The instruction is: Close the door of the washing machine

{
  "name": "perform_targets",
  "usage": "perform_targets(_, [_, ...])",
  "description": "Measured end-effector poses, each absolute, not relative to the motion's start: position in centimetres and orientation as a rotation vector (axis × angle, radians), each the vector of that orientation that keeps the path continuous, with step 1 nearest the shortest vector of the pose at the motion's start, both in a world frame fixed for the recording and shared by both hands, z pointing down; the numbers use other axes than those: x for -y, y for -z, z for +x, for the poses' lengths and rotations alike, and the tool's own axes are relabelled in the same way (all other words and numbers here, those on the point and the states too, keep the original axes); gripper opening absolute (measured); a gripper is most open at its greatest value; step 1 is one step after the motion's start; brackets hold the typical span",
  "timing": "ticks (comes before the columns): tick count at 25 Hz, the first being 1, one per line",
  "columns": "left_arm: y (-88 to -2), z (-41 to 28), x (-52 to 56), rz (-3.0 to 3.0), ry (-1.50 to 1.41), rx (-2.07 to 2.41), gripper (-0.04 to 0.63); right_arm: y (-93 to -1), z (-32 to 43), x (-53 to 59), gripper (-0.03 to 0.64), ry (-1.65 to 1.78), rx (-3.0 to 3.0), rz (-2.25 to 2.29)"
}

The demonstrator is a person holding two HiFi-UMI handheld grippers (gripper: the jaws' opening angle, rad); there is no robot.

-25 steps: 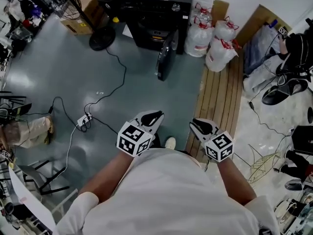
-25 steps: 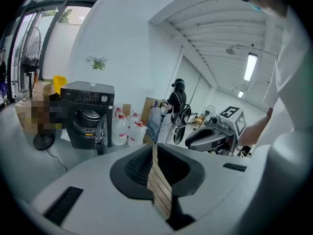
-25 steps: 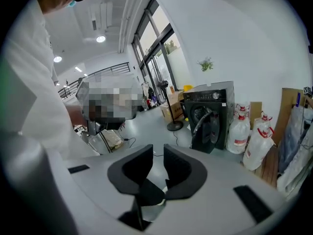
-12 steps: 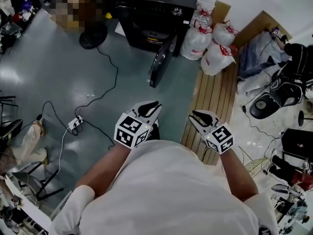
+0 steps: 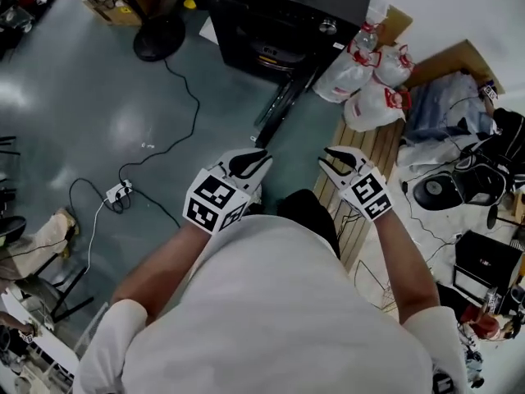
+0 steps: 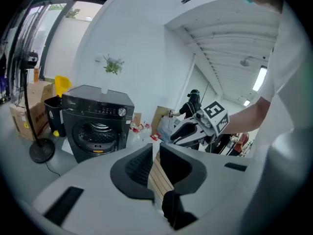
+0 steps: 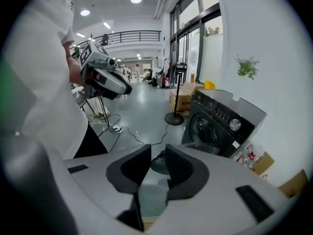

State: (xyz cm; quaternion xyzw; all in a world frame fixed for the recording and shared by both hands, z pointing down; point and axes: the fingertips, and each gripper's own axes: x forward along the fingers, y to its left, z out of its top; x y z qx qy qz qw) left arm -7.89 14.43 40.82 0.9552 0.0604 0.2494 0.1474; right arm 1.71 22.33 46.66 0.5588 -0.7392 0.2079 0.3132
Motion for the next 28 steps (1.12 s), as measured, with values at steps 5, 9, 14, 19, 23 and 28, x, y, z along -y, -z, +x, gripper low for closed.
perform_targets(5, [-41.0,-6.9,-10.7,2.703,-0.68,-0.041,0.054,-49.2,3.9,-17.7,0.103,-0.456,1.948,1.235])
perform_targets(9, [-40.9,-6.0,-7.4,2.704,-0.641,0.076,0.053,-52.3,5.8,-14.5,0.104,-0.329,1.914,1.026])
perform_targets(14, [-40.1,-4.5,-2.8,2.65,-0.602,0.286,0.052,-55.7,8.0,-10.6,0.11,-0.19,1.918,0.736])
perform_targets(19, [-39.9,-2.0,0.0,2.608,-0.576,0.402,0.052,-58.6,11.0,-7.4,0.124,-0.076,1.912,0.53])
perform_targets(23, [-39.8,-1.0,0.7,2.582,-0.561,0.486,0.052,-61.2,12.2,-6.4,0.126,-0.01,1.903,0.389])
perform_targets(28, [-40.2,-0.6,1.5,2.531,-0.559,0.6,0.052,-64.5,12.9,-6.0,0.137,0.066,1.882,0.204])
